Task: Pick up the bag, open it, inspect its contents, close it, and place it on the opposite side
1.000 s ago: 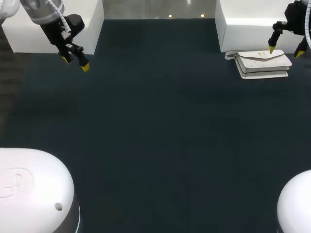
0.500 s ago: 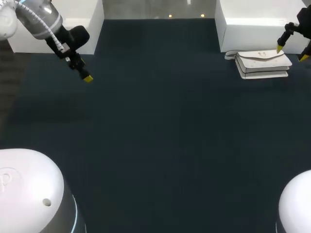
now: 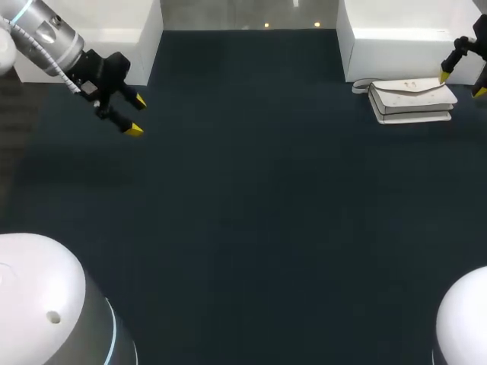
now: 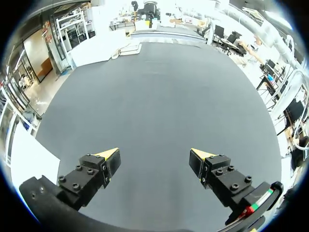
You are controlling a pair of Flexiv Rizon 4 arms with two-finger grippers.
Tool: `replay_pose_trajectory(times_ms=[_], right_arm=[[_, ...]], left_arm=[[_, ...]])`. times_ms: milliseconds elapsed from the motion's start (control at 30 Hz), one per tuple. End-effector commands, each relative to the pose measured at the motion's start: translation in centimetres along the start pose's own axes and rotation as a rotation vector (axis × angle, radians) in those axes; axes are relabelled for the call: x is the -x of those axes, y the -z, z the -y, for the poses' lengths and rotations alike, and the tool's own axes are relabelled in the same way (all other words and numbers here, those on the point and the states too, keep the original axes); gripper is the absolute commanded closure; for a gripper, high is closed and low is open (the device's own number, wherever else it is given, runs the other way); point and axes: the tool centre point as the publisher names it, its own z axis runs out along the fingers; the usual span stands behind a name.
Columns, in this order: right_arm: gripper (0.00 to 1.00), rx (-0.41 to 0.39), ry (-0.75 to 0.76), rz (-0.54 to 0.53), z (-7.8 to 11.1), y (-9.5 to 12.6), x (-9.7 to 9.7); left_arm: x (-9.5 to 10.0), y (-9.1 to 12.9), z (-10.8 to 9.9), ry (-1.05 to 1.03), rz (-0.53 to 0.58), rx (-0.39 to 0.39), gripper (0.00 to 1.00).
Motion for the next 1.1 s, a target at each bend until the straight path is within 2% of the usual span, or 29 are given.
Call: replay_pose_trajectory(times_ms=[33, 233, 467, 767, 1100], right_arm=[[0.00, 0.002, -0.008, 0.008, -0.1, -0.8, 0.3], [0.00, 0.004, -0.031, -0.022, -1.1, -1.7, 1.1], [0.00, 0.007, -0.045, -0.037, -2.3, -2.1, 1.7], [0.00, 0.020, -0.054, -0.065, -3.9, -2.1, 2.8], [0.00, 0.031, -0.096, -0.133, -6.1, -3.6, 4.5]], left_arm=[[0.4, -0.1, -0.2, -0.002, -0.016, -0.027, 0.00], [1.0, -2.4, 1.2, -0.058, -0.021, -0.061, 0.00], [2.6, -3.7, 1.5, -0.067, -0.013, -0.108, 0.00], [2.9, -4.0, 1.5, -0.066, -0.042, -0.104, 0.00], [2.9, -4.0, 1.5, -0.066, -0.042, -0.104, 0.00]])
